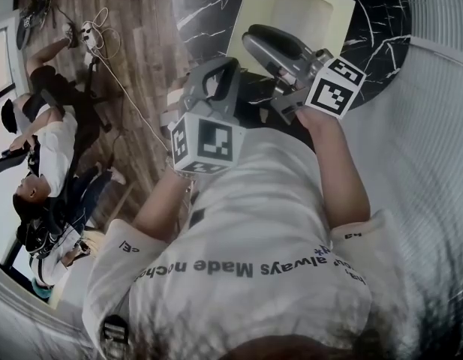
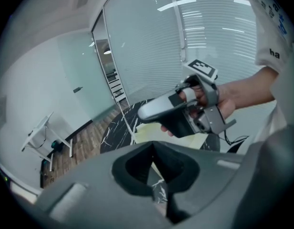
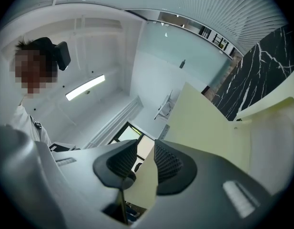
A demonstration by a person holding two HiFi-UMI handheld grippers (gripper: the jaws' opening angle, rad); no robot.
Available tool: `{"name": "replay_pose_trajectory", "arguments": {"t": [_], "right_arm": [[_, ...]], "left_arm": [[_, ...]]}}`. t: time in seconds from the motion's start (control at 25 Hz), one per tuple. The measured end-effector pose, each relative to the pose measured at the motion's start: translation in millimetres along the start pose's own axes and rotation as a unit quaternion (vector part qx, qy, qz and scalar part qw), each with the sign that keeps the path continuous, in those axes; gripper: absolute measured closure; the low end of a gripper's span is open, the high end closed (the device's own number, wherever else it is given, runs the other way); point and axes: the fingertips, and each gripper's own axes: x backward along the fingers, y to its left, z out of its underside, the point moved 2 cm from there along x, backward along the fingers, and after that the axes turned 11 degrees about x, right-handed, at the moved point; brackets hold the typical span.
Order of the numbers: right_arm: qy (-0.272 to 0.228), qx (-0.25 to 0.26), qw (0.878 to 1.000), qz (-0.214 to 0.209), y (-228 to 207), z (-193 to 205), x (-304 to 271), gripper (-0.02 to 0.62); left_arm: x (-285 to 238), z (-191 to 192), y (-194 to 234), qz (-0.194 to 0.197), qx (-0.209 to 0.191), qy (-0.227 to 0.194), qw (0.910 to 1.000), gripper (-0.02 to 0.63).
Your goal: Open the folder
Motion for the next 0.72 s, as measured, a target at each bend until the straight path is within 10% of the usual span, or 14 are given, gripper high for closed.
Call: {"name": "replay_pose_trajectory", "arguments": {"t": [0.72], "right_arm": [[0.011, 0.165, 0.980, 0.112, 22, -44, 47, 0.534]], "left_arm": [[-15, 62, 81, -0.115, 0.015, 0.066, 0.9910, 0.604]]}}
